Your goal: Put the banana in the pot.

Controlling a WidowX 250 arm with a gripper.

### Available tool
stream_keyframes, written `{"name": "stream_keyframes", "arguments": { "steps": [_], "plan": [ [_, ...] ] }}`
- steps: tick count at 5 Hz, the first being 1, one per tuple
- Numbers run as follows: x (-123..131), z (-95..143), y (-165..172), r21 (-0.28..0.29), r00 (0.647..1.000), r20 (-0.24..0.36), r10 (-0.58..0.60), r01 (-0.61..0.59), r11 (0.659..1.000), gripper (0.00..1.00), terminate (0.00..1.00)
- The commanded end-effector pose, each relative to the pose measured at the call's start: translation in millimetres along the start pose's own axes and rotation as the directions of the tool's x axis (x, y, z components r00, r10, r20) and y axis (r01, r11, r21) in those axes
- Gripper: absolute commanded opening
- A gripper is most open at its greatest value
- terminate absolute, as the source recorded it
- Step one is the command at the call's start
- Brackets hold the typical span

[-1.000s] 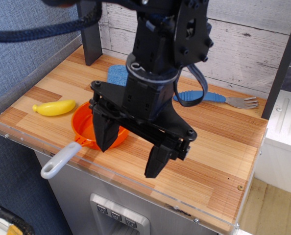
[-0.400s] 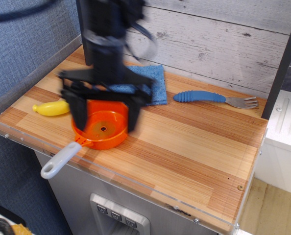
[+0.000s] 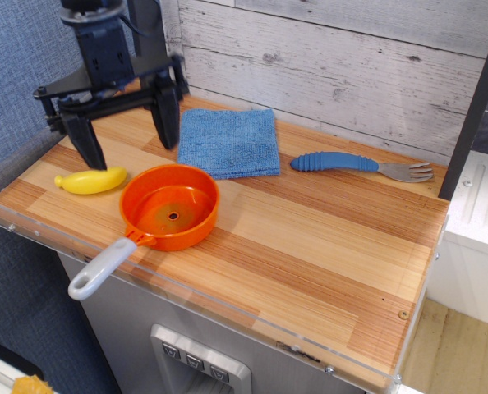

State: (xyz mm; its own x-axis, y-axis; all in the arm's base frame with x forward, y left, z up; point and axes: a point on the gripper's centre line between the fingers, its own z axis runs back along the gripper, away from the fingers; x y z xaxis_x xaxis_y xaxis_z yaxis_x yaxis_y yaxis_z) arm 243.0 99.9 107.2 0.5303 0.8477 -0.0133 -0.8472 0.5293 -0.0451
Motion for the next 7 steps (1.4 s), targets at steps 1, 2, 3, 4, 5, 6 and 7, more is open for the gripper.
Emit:
{"name": "stream_keyframes", "arguments": {
  "steps": [1, 2, 3, 4, 5, 6, 7],
  "plan": [
    [46.5, -6.2, 18.9, -0.026, 0.884, 0.087, 0.459, -0.458, 0.888, 1.00, 0.00],
    [64.5, -22.3, 29.3, -0.031, 0.740, 0.131, 0.659, -0.662, 0.749, 1.00, 0.00],
    [74.6, -35.7, 37.7, -0.092, 0.567, 0.160, 0.808, -0.806, 0.584, 1.00, 0.00],
    [78.0, -55.6, 42.5, -0.078, 0.519, 0.163, 0.839, -0.841, 0.535, 1.00, 0.00],
    [79.5, -72.4, 44.7, -0.037, 0.492, 0.165, 0.855, -0.863, 0.503, 1.00, 0.00],
    [75.5, -77.0, 45.6, -0.023, 0.486, 0.172, 0.857, -0.868, 0.497, 1.00, 0.00],
    [74.0, -81.9, 45.5, -0.012, 0.491, 0.186, 0.851, -0.865, 0.502, 1.00, 0.00]
  ]
}}
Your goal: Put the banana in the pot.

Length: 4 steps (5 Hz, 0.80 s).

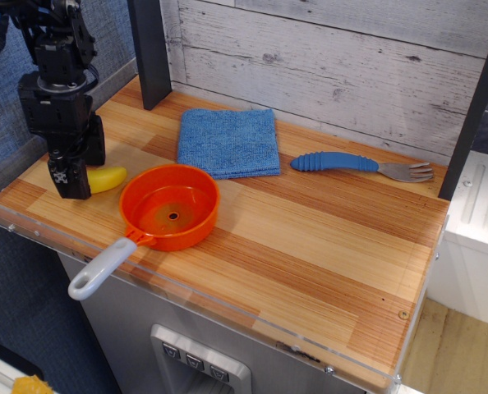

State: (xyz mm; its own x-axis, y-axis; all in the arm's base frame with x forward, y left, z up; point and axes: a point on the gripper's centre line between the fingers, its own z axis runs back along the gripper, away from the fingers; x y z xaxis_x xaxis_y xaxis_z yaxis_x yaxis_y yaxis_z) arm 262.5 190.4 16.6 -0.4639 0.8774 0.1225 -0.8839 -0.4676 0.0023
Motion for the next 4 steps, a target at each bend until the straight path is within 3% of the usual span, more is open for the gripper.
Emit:
{"name": "stream_keyframes", "arguments": {
  "steps": [1, 2, 4],
  "plan": [
    [3.1, 5.2, 18.2, -0.017, 1.000, 0.000, 0.027, -0.027, 0.999, 0.00, 0.00],
    [3.4, 6.8, 18.7, -0.014, 1.000, -0.006, 0.023, -0.023, 1.000, 0.00, 0.00],
    [7.7, 32.7, 16.4, -0.070, 0.999, -0.048, 0.013, -0.016, 0.997, 0.00, 0.00]
  ]
}}
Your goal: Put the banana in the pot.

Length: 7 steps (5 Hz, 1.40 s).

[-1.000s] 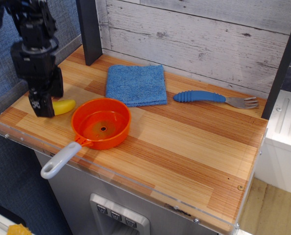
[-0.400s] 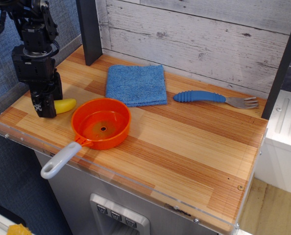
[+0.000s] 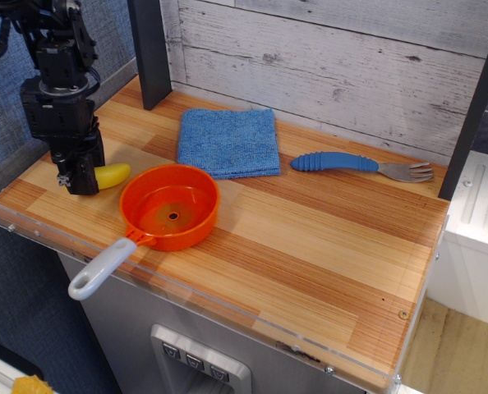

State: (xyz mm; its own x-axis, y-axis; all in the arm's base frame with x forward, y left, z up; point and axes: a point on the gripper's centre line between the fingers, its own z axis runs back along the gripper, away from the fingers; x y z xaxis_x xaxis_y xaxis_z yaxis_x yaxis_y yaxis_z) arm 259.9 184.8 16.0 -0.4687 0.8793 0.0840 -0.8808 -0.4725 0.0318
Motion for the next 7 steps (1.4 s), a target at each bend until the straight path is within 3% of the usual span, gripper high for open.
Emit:
{"name": "stream_keyframes", "arguments": {
  "steps": [1, 2, 4, 6, 7],
  "plan": [
    [9.1, 50.3, 14.6, -0.149, 1.000, -0.020, -0.013, 0.010, 0.989, 0.00, 0.00],
    [4.8, 62.1, 18.7, -0.186, 0.998, -0.024, -0.057, 0.052, 0.981, 0.00, 0.00],
    [-26.6, 68.8, 53.2, -0.227, 0.961, -0.004, -0.275, 0.267, 0.937, 0.00, 0.00],
    [-44.0, 50.3, 67.2, -0.195, 0.927, -0.016, -0.373, 0.363, 0.911, 0.00, 0.00],
    [-52.0, 47.1, 67.1, -0.200, 0.919, 0.015, -0.394, 0.389, 0.899, 0.00, 0.00]
  ]
}}
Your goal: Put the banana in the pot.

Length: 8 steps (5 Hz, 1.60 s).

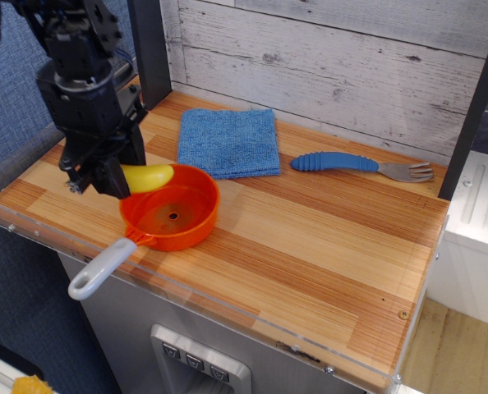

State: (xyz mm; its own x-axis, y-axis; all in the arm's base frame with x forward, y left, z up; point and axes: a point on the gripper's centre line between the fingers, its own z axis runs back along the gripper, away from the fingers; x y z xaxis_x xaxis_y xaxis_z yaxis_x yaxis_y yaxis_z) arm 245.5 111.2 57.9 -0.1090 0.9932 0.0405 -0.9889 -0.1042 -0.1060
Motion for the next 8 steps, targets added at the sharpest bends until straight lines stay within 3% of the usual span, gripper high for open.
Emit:
{"name": "stream_keyframes", "arguments": {
  "steps": [1, 3, 4, 5, 7, 8],
  "plan": [
    [-10.7, -2.8, 15.8, -0.018, 0.997, 0.025, -0.067, 0.067, 0.998, 0.00, 0.00],
    [-16.0, -13.4, 13.8, 0.017, 0.994, 0.033, -0.100, 0.099, 0.995, 0.00, 0.00],
    [-15.7, -14.0, 14.3, 0.024, 0.994, 0.010, -0.109, 0.109, 0.994, 1.00, 0.00],
    [-15.5, -8.4, 14.1, 0.019, 0.992, 0.020, -0.122, 0.122, 0.992, 1.00, 0.00],
    [-10.8, 21.1, 13.4, -0.053, 0.989, 0.016, -0.148, 0.149, 0.988, 1.00, 0.00],
    [-8.9, 38.4, 11.4, -0.065, 0.959, 0.027, -0.281, 0.282, 0.957, 1.00, 0.00]
  ]
}}
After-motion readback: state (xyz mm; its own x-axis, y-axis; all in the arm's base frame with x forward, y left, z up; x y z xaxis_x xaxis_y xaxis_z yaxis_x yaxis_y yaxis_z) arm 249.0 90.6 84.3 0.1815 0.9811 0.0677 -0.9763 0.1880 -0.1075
